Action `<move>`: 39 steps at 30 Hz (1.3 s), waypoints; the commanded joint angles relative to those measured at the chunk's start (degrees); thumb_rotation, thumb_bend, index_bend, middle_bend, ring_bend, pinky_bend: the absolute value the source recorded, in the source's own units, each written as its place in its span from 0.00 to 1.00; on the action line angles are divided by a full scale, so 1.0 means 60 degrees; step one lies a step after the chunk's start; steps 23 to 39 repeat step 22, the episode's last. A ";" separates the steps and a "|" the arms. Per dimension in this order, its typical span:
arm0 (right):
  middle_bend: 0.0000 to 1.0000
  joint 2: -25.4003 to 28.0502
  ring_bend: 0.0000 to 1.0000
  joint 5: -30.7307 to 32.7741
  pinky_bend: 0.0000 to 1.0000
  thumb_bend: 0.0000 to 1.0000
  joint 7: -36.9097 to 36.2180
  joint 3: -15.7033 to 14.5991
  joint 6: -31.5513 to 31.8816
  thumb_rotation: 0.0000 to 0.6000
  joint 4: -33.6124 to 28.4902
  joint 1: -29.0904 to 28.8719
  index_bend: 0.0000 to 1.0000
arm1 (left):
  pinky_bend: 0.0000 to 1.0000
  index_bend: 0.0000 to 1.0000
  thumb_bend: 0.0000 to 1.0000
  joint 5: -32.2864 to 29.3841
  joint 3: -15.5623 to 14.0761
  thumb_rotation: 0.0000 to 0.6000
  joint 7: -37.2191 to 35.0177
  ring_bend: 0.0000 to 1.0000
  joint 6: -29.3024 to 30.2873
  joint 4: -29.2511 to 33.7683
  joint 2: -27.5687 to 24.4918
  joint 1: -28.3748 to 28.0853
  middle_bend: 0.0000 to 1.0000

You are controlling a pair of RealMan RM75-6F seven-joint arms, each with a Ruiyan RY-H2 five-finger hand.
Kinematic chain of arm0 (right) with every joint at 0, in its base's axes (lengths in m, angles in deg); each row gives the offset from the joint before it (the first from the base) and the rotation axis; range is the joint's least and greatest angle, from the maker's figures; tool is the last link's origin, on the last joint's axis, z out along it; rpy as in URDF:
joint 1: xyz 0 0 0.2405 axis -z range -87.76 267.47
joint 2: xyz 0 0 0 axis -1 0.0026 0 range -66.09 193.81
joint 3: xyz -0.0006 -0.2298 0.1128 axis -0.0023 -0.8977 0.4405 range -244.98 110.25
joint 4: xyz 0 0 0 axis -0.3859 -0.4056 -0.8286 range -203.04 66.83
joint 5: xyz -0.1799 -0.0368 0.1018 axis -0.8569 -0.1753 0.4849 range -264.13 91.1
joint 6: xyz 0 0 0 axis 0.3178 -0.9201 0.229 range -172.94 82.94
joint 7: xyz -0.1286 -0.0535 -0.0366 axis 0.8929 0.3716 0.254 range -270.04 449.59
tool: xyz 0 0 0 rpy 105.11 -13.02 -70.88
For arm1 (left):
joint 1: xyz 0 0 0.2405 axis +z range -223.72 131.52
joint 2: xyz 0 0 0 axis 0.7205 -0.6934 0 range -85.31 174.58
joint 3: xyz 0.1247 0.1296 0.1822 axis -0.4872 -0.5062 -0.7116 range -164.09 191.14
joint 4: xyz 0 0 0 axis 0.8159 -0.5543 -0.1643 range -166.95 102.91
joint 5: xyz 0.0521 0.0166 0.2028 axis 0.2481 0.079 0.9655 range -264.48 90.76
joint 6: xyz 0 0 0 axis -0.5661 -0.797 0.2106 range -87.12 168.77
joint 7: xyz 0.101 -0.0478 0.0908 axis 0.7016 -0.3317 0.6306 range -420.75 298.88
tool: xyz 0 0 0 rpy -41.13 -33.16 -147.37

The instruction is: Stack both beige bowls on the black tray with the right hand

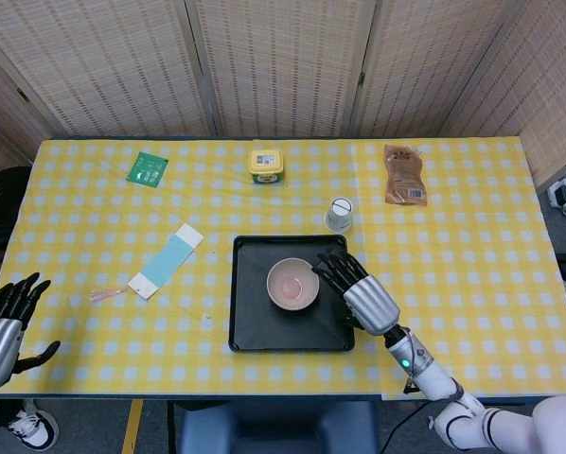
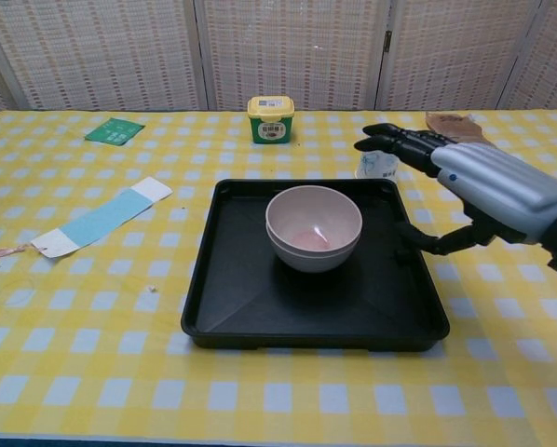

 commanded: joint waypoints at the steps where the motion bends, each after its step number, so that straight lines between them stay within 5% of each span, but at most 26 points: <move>1: 0.00 0.2155 0.00 0.0554 0.00 0.48 0.1403 -0.0565 0.0533 1.00 -0.2233 0.1177 0.04 | 0.00 0.00 0.27 0.0046 -0.0023 1.00 0.0029 0.00 -0.0013 0.0014 0.0009 -0.0009 0.00; 7: 0.00 0.4308 0.00 0.1943 0.00 0.48 0.3386 -0.1048 0.1705 1.00 -0.4623 0.3003 0.00 | 0.00 0.00 0.27 0.0236 -0.0128 1.00 0.0257 0.00 -0.0045 0.0052 0.0073 -0.0030 0.00; 13: 0.00 0.4979 0.00 0.2257 0.00 0.48 0.2872 -0.1247 0.1675 1.00 -0.5028 0.3665 0.00 | 0.00 0.00 0.27 0.0262 -0.0164 1.00 0.0595 0.00 -0.0012 0.0155 0.0157 0.0002 0.00; 39: 0.00 0.5118 0.00 0.1961 0.00 0.48 0.2692 -0.0937 0.1496 1.00 -0.5065 0.3789 0.00 | 0.00 0.00 0.27 0.0227 -0.0147 1.00 0.0817 0.00 0.0057 0.0142 0.0243 0.0042 0.00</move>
